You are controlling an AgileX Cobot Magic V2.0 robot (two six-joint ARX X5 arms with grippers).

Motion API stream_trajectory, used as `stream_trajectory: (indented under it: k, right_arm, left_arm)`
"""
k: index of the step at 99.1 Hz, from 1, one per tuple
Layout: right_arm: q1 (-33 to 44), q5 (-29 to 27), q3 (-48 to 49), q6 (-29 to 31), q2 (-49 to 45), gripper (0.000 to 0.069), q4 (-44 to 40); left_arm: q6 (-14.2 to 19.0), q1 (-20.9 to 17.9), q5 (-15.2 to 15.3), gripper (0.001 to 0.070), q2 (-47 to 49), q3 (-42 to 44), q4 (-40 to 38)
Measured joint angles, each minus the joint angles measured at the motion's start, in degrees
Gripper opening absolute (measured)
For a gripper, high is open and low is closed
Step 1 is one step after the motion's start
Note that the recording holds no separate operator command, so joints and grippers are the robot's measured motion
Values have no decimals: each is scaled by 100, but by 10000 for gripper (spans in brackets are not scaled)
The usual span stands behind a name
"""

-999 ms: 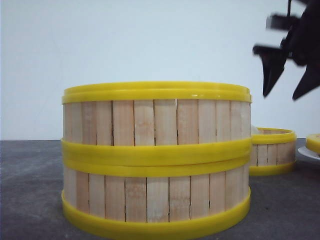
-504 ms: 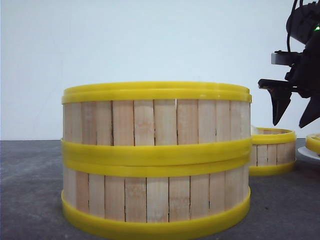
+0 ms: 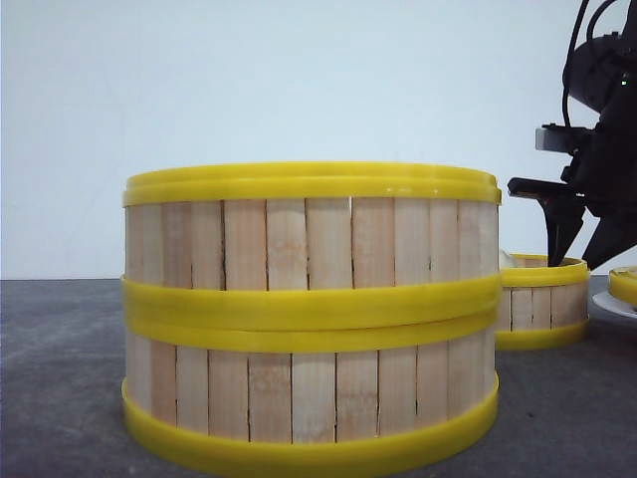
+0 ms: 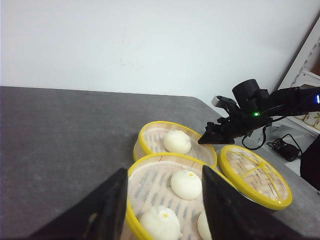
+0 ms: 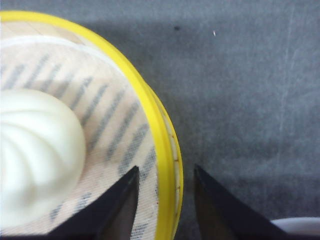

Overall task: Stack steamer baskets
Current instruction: 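Grip the rim, lift the basket and carry it above the stack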

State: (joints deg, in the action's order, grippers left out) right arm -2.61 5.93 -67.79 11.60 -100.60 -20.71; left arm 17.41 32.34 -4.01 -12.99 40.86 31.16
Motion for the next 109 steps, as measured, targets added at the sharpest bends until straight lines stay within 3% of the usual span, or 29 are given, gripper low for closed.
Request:
stream_trajectory:
  k: [17,36,79,109]
  right_arm:
    - [0,4,0,79,-103,187,-31]
    - [-2,-74,0,197,-153,34,-28]
    - [0,61,-225,623,-118,31,-162]
    - [-9,81,-1486,496,581,31,-1279]
  left_arm:
    - [0,0,0,275,0,0,-2]
    - [0,0,2,275,0,0,-2]
    - [0,0,2,275,0,0,0]
    - [-2,0,2,275,0,0,22]
